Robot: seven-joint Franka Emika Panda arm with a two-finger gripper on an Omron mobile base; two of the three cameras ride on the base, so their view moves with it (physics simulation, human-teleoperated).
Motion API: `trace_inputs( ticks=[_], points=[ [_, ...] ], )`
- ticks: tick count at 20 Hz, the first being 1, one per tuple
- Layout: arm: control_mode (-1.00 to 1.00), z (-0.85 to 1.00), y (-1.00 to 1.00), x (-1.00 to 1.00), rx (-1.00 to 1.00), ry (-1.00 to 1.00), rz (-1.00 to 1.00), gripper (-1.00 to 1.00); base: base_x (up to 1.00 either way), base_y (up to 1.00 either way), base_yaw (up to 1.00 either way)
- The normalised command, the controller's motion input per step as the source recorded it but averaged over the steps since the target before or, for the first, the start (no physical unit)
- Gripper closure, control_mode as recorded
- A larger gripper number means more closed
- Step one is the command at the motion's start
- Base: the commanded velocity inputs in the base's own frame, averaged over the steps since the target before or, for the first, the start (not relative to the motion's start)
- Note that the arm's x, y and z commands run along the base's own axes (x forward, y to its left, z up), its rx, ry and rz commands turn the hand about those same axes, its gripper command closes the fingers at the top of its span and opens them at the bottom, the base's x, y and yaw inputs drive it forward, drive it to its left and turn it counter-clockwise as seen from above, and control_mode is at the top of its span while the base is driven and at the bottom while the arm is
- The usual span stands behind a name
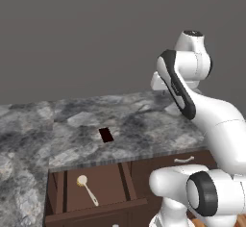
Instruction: Pick the dish brush from the drawer and place it on the counter.
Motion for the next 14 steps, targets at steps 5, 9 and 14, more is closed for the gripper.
trace_inputs(
  ticks=[5, 9, 14],
  points=[
    [-1.00, 0.00, 0.34, 0.00, 0.00, -0.04, 0.00, -1.00, 0.00, 0.00, 0.00],
    [-1.00, -0.07, 0.94, -0.10, -0.03, -0.01, 0.01, -1.00, 0.00, 0.00, 0.00],
    [-1.00, -0.34, 0.97, -0.38, 0.00, 0.02, 0.00, -1.00, 0.00, 0.00, 0.00]
  ],
)
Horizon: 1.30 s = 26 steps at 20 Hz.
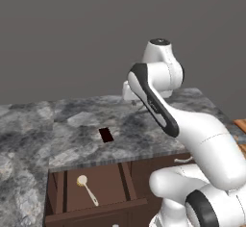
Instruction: Pick the dish brush from the drawer and place it on the counter.
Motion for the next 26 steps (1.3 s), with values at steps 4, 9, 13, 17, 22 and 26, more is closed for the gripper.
trace_inputs(
  ticks=[4, 9, 13, 17, 22, 26],
  points=[
    [-1.00, -0.61, 0.70, -0.82, 0.00, 0.11, 0.00, -1.00, 0.00, 0.00, 0.00],
    [-1.00, -0.65, 0.27, -0.93, 0.00, 0.28, 0.07, -1.00, 0.00, 0.00, 0.00],
    [-1.00, -0.91, 0.43, -0.67, 0.00, 0.27, 0.04, -1.00, 0.00, 0.00, 0.00],
    [-1.00, -1.00, 0.96, -0.04, -0.01, 0.19, 0.00, -1.00, 0.00, 0.00, 0.00],
    [-1.00, -1.00, 0.72, 0.23, 0.00, 0.19, 0.00, -1.00, 0.00, 0.00, 0.00],
    [-1.00, -1.00, 0.27, 0.48, -0.01, 0.17, 0.00, -1.00, 0.00, 0.00, 0.00]
  ],
)
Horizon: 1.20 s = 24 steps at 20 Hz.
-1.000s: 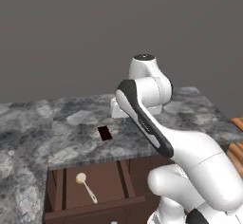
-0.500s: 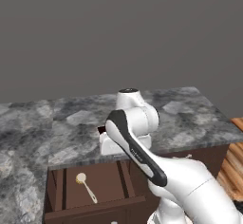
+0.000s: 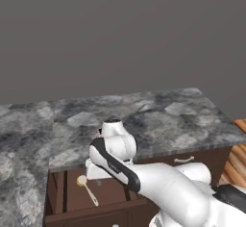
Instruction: Pick the dish brush from the drawer and place it on the counter.
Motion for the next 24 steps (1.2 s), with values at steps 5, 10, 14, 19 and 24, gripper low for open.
trace_inputs(
  ticks=[5, 10, 14, 19, 24],
  points=[
    [-1.00, -0.99, 0.25, 0.37, -0.04, 0.13, 0.00, -1.00, 0.00, 0.00, 0.00],
    [-1.00, -0.86, 0.15, -0.05, -0.08, 0.06, 0.00, -1.00, 0.00, 0.00, 0.00],
    [-1.00, -0.59, 0.00, -0.83, -0.05, 0.00, 0.00, -1.00, 0.00, 0.00, 0.00],
    [-1.00, -0.18, -0.07, -1.00, 0.00, -0.03, 0.00, -1.00, 0.00, 0.00, 0.00],
    [-1.00, 0.56, -0.30, -0.89, 0.01, -0.23, 0.00, -1.00, 0.00, 0.00, 0.00]
  ],
)
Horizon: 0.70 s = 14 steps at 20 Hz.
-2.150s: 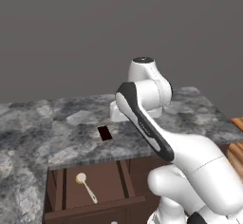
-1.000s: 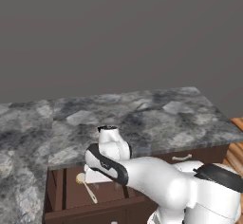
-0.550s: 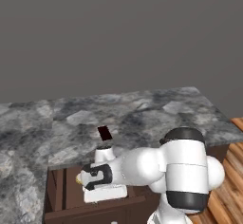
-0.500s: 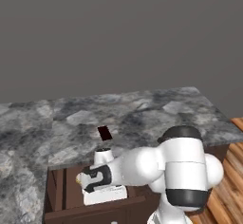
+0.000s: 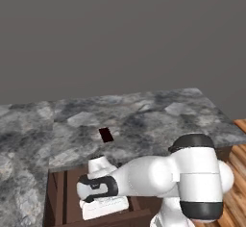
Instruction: Pick the dish brush from the drawer and place it on the counter.
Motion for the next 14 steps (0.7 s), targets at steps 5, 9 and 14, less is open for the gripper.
trace_inputs(
  ticks=[5, 9, 14],
  points=[
    [-1.00, 1.00, -0.02, 0.19, 0.01, -0.22, 0.00, -1.00, 0.00, 0.00, 0.00],
    [-1.00, 0.36, 0.05, 0.84, 0.00, -0.11, 0.00, -1.00, 0.00, 0.00, 0.00],
    [-1.00, -0.12, 0.54, 0.84, -0.05, -0.07, 0.00, -1.00, 0.00, 0.00, 0.00]
  ],
)
